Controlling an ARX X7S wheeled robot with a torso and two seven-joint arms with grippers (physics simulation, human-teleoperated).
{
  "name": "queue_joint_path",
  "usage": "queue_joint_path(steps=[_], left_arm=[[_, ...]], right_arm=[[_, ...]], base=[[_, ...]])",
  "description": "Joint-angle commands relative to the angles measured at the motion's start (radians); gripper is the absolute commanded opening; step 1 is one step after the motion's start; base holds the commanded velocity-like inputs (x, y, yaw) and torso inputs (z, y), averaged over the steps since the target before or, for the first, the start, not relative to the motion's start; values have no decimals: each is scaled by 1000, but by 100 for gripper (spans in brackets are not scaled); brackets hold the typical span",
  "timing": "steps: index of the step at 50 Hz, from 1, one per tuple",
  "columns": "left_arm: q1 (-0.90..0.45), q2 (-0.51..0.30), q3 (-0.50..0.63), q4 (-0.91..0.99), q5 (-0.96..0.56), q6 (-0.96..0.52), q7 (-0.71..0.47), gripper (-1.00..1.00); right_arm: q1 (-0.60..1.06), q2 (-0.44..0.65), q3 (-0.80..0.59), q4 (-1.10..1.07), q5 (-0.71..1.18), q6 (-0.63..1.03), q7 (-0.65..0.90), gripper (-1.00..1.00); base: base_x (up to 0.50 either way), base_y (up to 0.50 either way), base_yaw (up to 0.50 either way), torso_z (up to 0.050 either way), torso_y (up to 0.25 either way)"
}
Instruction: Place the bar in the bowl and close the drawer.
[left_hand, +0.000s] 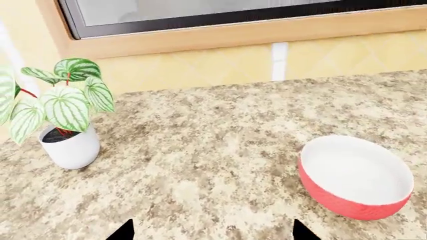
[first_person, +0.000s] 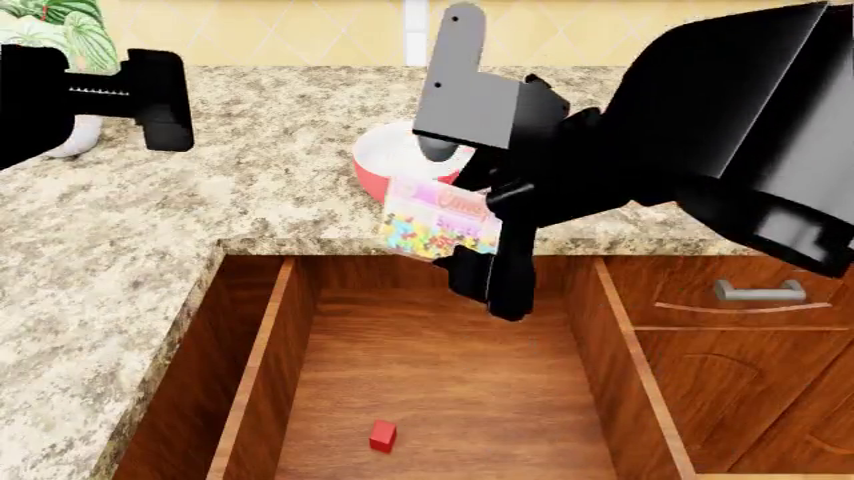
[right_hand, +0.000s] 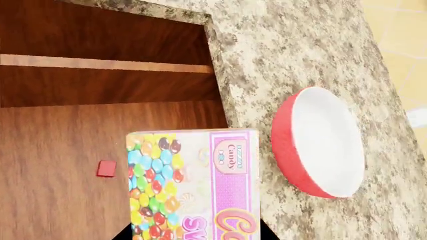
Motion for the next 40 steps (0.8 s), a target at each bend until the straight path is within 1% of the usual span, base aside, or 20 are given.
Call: queue_joint_path(steps=[1,5,13,20,23,27,29,32,36,40], left_arm=[[-232,139,94,-292,249,-8,168,100],[-281,181,134,-389,355,37,255,100],[-365,274,232,-601,560,154,395,100],[-454,355,304,-801,690,237,491,100],[-478,379,318,-862,719,265,517,100],[-482,391,319,-884,729,283,524,100],[-482,399,326,-900,740,293,526,100],[-484,414,337,-929,757,306,536,100],[-495,436,352,-983,782,327,553,100],[-508,451,353,-1032,795,344,551,100]], right_arm=[[135,-139,48,329,-87,-58,-52,-100],[137,-213,78,502,-134,-122,-18,-100],[176,-402,109,926,-247,-297,37,-100],[219,-513,142,1207,-283,-447,63,-100],[238,-518,100,1243,-195,-471,129,-100],[263,-519,-61,1285,22,-473,247,-100],[269,-519,-115,1311,135,-476,316,-100],[267,-519,-186,1329,264,-493,376,-100],[256,-519,-257,1326,348,-507,419,-100],[257,-519,-287,1330,377,-502,436,-100]], base=[[0,0,0,0,0],[0,0,0,0,0],[0,0,0,0,0],[0,0,0,0,0],[0,0,0,0,0],[0,0,0,0,0],[0,0,0,0,0],[0,0,0,0,0],[0,0,0,0,0],[0,0,0,0,0]])
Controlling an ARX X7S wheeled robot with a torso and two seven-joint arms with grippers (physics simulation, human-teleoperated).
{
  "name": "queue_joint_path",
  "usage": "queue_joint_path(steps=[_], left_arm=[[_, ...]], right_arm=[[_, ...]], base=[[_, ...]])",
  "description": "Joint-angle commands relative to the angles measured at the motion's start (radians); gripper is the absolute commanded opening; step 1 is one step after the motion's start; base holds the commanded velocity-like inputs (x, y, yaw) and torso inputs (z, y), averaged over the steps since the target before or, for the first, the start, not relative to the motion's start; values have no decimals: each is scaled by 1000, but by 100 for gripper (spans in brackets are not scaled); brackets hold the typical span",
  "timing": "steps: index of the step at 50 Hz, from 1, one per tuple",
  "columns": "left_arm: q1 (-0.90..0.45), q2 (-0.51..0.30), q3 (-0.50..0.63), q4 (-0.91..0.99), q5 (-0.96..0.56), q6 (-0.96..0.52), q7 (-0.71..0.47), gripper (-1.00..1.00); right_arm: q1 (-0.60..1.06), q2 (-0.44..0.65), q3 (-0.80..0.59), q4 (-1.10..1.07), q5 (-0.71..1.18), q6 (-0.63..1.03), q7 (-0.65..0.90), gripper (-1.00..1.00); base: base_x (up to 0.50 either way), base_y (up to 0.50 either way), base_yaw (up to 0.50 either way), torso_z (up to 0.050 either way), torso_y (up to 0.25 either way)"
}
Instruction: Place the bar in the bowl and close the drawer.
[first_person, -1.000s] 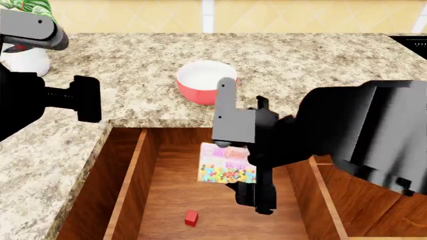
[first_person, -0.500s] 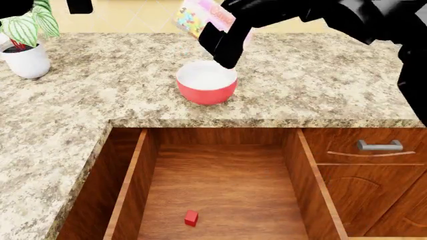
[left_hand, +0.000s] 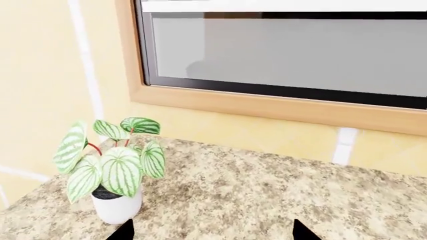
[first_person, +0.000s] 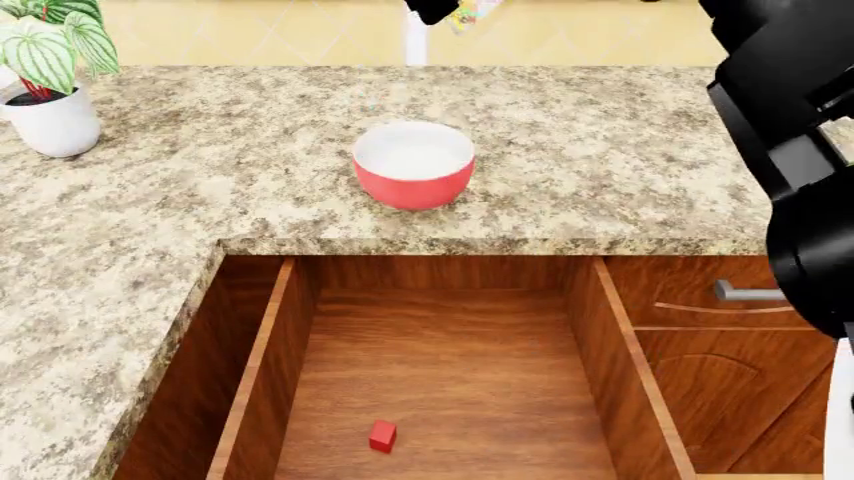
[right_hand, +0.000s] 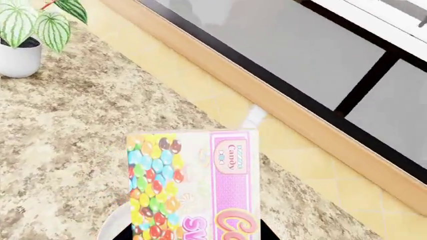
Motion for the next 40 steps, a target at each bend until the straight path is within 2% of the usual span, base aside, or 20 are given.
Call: queue_joint_path(steps=[1,35,40], left_arm=[[-43,58,33,-149,75,63,37,100],[-63,61,48,-145,109,72,23,100],[-68,55,39,-146,104,73,17,100]], right_arm=[[16,-25,-155,90,204,-47,121,-100],[52,-25,-175,116,387,-122,209,-100],[58,-25,-183,125,447,-153,213,-100]], base=[[0,0,0,0,-186],[-1,0,0,2,-250],[-3,0,0,1,-34]])
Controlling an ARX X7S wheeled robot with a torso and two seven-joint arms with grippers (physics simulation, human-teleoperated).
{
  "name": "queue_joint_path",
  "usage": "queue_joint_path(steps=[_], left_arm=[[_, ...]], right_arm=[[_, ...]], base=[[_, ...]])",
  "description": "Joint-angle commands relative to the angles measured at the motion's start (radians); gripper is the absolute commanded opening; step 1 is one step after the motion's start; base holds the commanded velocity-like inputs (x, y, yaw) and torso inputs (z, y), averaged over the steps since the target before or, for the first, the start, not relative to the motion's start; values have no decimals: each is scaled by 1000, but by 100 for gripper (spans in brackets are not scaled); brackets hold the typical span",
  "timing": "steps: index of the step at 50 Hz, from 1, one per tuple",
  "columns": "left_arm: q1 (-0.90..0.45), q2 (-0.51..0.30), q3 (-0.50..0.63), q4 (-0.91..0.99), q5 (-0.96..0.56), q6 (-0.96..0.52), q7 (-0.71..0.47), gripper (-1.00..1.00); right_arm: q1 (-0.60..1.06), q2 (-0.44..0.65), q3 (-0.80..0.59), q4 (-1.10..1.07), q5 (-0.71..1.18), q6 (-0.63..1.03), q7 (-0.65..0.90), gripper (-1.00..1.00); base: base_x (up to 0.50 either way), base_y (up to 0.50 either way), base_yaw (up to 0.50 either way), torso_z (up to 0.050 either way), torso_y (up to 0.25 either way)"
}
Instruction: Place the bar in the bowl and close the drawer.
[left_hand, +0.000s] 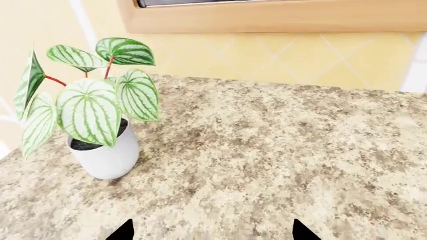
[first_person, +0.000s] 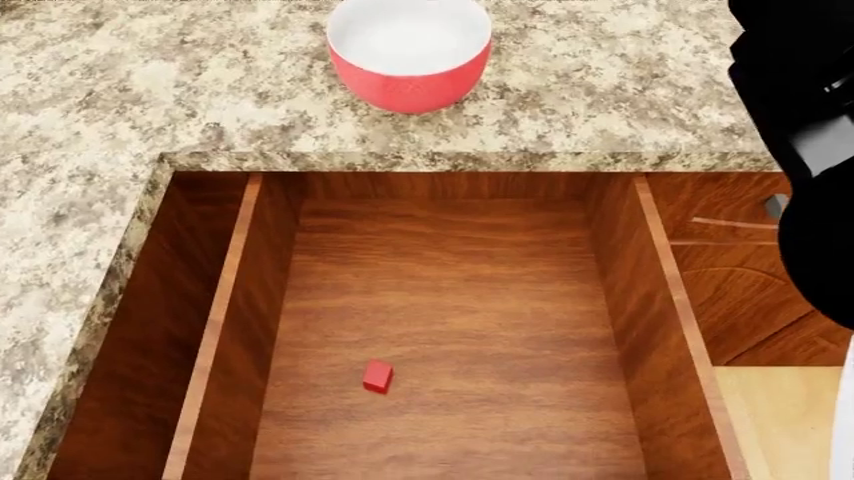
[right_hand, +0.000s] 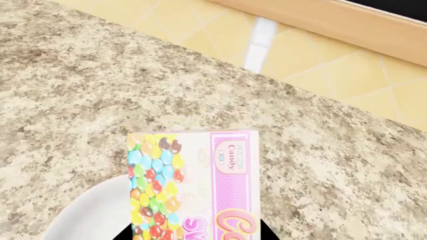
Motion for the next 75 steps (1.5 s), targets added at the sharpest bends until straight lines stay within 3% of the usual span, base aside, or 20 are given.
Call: queue_joint_path(steps=[1,21,75], left_arm=[[-9,-8,-7,3,2,0,-8,100],[-15,-4,-12,-3,4,0,3,100],[5,-9,-13,11,16,0,2,100]], right_arm=[[16,0,-9,14,90,-54,10,-100],[-40,0,-52,11,221,-123,32,-100],[-144,0,-57,-21,265,-239,77,-100]], base=[[0,0,0,0,0],[0,0,0,0,0],[0,0,0,0,0]])
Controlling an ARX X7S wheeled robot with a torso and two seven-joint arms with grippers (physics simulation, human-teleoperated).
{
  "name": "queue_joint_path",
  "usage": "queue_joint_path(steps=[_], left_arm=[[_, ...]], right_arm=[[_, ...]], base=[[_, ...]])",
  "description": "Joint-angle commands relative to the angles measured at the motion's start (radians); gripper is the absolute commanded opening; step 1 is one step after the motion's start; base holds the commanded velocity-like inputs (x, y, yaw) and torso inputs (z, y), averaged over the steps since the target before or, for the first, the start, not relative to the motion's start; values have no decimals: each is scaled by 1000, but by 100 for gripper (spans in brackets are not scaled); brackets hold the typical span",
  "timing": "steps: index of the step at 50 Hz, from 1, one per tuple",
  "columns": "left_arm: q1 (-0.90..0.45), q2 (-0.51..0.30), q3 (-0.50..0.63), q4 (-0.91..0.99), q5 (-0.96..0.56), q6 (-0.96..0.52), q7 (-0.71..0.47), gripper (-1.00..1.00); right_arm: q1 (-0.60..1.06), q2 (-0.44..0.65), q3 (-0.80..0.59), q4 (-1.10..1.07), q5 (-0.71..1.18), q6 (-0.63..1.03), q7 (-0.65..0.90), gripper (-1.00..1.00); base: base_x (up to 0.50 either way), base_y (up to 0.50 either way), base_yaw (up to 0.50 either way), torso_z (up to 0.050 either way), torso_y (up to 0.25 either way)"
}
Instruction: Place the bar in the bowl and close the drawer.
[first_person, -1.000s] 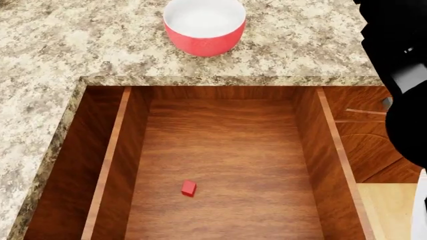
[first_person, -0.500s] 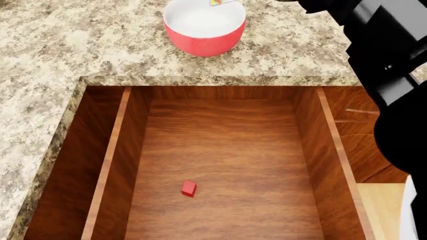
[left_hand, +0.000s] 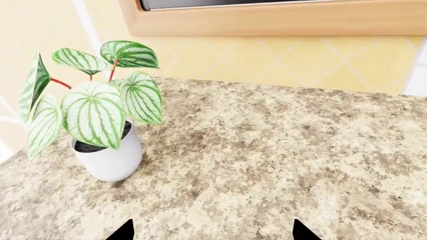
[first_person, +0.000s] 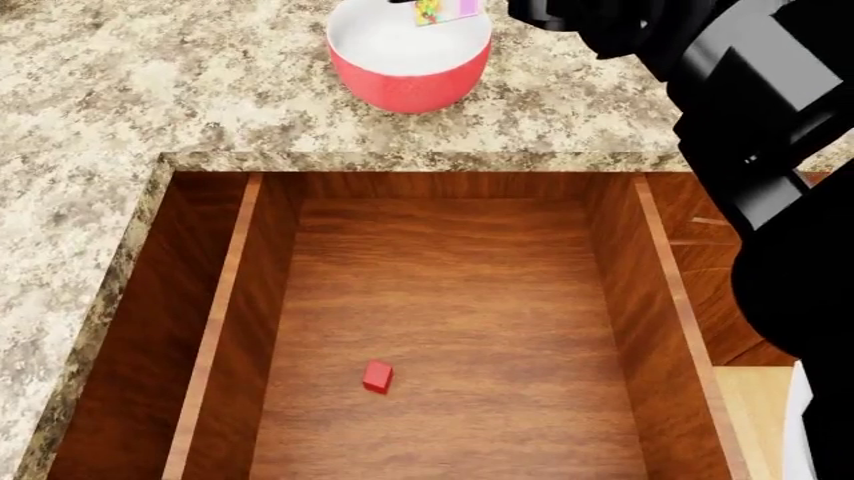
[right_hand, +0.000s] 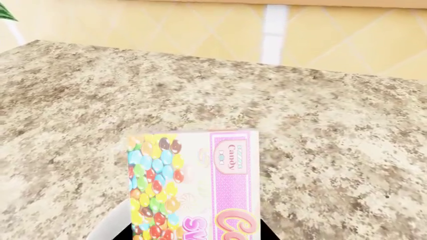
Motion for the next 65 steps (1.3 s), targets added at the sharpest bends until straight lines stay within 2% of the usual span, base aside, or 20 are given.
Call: queue_joint_path(steps=[1,52,53,65], left_arm=[[1,0,-1,-4,3,2,4,100],[18,-14,-12,20,4,-13,-15,100],[18,-14,-12,22,3,-14,-15,100],[15,-6,-6,-2,19,2,-10,100]], right_arm=[[-12,0,3,-4,3,-28,-27,-100],[-61,0,-8,-44,79,-62,-27,-100],[-60,0,-8,-45,77,-53,-33,100],[-31,0,-6,-24,59,-5,-56,100]], base=[[0,0,0,0,0],[0,0,0,0,0],[0,0,0,0,0],[0,0,0,0,0]])
